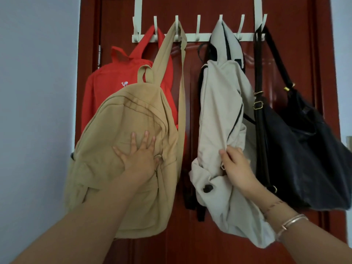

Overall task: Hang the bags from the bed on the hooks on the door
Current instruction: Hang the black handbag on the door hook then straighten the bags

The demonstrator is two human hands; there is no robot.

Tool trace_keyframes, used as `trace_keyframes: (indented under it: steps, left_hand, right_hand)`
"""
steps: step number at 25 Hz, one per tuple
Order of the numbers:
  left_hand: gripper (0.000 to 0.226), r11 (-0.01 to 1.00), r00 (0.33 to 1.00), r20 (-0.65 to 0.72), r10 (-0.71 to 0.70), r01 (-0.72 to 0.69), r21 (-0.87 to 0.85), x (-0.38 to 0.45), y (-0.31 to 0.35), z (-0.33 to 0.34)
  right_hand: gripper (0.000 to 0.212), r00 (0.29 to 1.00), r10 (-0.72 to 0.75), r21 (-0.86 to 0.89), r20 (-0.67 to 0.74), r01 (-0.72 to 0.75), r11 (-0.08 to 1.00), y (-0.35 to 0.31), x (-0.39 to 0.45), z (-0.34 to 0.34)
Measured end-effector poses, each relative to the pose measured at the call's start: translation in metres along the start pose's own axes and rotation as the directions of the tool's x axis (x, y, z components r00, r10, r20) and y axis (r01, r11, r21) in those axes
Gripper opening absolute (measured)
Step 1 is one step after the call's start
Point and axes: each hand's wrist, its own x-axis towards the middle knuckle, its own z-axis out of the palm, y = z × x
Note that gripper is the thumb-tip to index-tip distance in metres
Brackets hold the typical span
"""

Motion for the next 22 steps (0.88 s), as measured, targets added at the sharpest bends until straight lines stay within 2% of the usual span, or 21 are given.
trace_keyframes:
  steps: [2,4,5,7,8,9,10,12,13,14,16,18,20,22]
  left_hand:
    - [0.06,0.997,1.0,0.002,0.0,0.0,-0.073,0.001,0.014,-0.004]
    - [0.047,0.961,0.991,-0.095,0.091,-0.112,-0.252,-0.002,0.039,-0.008]
    - [0.038,0.907,0.975,-0.162,0.155,-0.206,-0.368,-0.006,0.054,-0.011]
    - [0.027,0.732,0.936,-0.238,0.259,-0.35,-0.584,-0.013,0.081,-0.019]
    - [0.026,0.658,0.927,-0.223,0.3,-0.371,-0.655,-0.015,0.089,-0.023]
    - [0.027,0.635,0.916,-0.168,0.364,-0.376,-0.674,-0.014,0.09,-0.024]
    - [0.035,0.688,0.892,-0.092,0.443,-0.404,-0.603,-0.013,0.087,-0.024]
    - [0.06,0.835,0.847,0.079,0.526,-0.497,-0.236,-0.011,0.072,-0.015]
    - [0.07,0.853,0.844,0.129,0.521,-0.515,-0.081,-0.011,0.065,-0.009]
    - [0.077,0.852,0.842,0.146,0.519,-0.523,-0.013,-0.01,0.059,-0.006]
    - [0.078,0.791,0.782,0.123,0.611,-0.6,-0.117,-0.007,0.045,-0.009]
    - [0.072,0.674,0.702,0.019,0.712,-0.675,-0.3,-0.001,0.023,-0.021]
    - [0.082,0.703,0.743,0.018,0.669,-0.625,-0.339,0.001,-0.005,-0.021]
    - [0.085,0.768,0.782,0.082,0.618,-0.579,-0.273,-0.003,-0.025,-0.013]
  right_hand:
    - [0.038,1.0,0.024,0.223,0.011,-0.026,0.975,-0.003,-0.003,-0.024]
    - [0.04,0.999,0.023,0.357,0.039,-0.035,0.934,-0.01,-0.003,-0.041]
    - [0.042,0.999,0.011,0.398,0.046,-0.029,0.917,-0.015,-0.004,-0.045]
    - [0.044,0.999,-0.013,0.459,0.047,-0.01,0.888,-0.026,-0.007,-0.045]
    - [0.043,0.999,-0.038,0.472,0.038,0.016,0.881,-0.031,-0.009,-0.042]
    - [0.042,0.998,-0.065,0.47,0.018,0.049,0.881,-0.035,-0.011,-0.039]
    - [0.04,0.995,-0.099,0.448,-0.012,0.094,0.889,-0.038,-0.013,-0.037]
    - [0.039,0.98,-0.173,0.375,-0.096,0.197,0.906,-0.042,-0.018,-0.033]
    - [0.039,0.97,-0.206,0.341,-0.128,0.238,0.909,-0.044,-0.02,-0.029]
    - [0.039,0.961,-0.237,0.308,-0.145,0.272,0.912,-0.045,-0.021,-0.024]
    - [0.038,0.951,-0.292,0.173,-0.101,0.306,0.936,-0.043,-0.019,-0.007]
    - [0.031,0.95,-0.303,-0.125,0.072,0.31,0.942,-0.039,-0.015,0.015]
    - [0.018,0.947,-0.247,-0.357,0.204,0.307,0.882,-0.027,-0.012,0.036]
    - [0.008,0.958,-0.155,-0.433,0.243,0.25,0.866,-0.017,-0.011,0.047]
